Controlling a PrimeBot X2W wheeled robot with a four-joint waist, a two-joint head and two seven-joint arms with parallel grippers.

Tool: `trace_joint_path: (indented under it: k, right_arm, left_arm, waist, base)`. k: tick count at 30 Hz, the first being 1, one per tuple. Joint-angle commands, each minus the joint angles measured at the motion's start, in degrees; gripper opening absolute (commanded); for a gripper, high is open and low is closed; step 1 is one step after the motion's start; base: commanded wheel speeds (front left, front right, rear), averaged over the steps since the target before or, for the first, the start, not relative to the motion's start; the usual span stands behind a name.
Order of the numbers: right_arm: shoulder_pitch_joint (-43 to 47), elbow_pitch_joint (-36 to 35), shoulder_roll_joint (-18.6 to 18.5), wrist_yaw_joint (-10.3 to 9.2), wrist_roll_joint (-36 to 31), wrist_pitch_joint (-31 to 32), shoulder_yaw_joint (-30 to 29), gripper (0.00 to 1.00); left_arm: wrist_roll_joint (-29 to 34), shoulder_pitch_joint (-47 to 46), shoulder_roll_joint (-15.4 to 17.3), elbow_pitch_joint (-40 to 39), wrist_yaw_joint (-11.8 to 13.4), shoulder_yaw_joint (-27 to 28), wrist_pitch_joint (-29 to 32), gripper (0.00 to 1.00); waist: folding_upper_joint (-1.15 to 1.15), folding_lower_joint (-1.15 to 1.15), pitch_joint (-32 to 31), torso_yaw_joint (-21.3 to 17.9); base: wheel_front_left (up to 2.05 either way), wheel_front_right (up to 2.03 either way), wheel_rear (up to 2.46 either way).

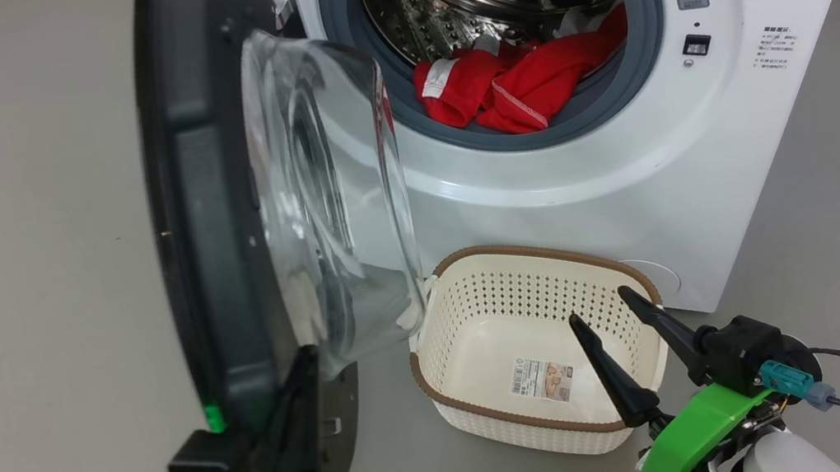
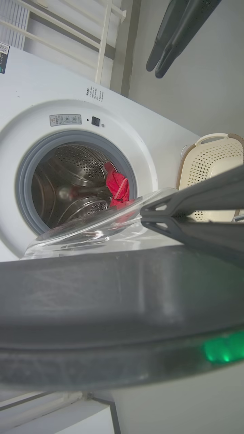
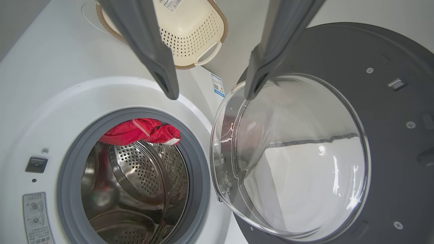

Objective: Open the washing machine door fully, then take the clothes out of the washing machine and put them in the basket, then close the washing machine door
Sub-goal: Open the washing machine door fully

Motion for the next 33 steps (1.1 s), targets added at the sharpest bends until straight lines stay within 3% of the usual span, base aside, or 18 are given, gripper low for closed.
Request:
trace_joint_path:
  k: [1,19,33]
  right_arm:
    - [-2.21,-1.14,0.3,0.35,1.0,-0.37,1.19,1.0]
    - [-2.72,-0.82,0.3,0.35,0.68,-0.37,1.53,1.0]
    - [-2.97,-0.17,0.3,0.35,-0.99,-0.37,1.45,1.0]
  left_arm:
    - [0.38,-0.65,1.72,-1.55,1.48,3.67,-0.21,0.0]
    - [-0.16,3.22,5.7,-4.94,8.88,12.49,-0.46,0.0]
    - [-2.13,5.0,7.08,-4.91,12.24,18.6,-2.48,0.0]
  waist:
    - [0.0,0.0,0.0,0.02]
    - [0.0,0.0,1.54,-0.54]
    - [0.0,0.0,2.87,-2.08]
  base:
    - [0.0,0.0,0.0]
    - [0.0,0.0,0.0]
    - [0.0,0.0,0.0]
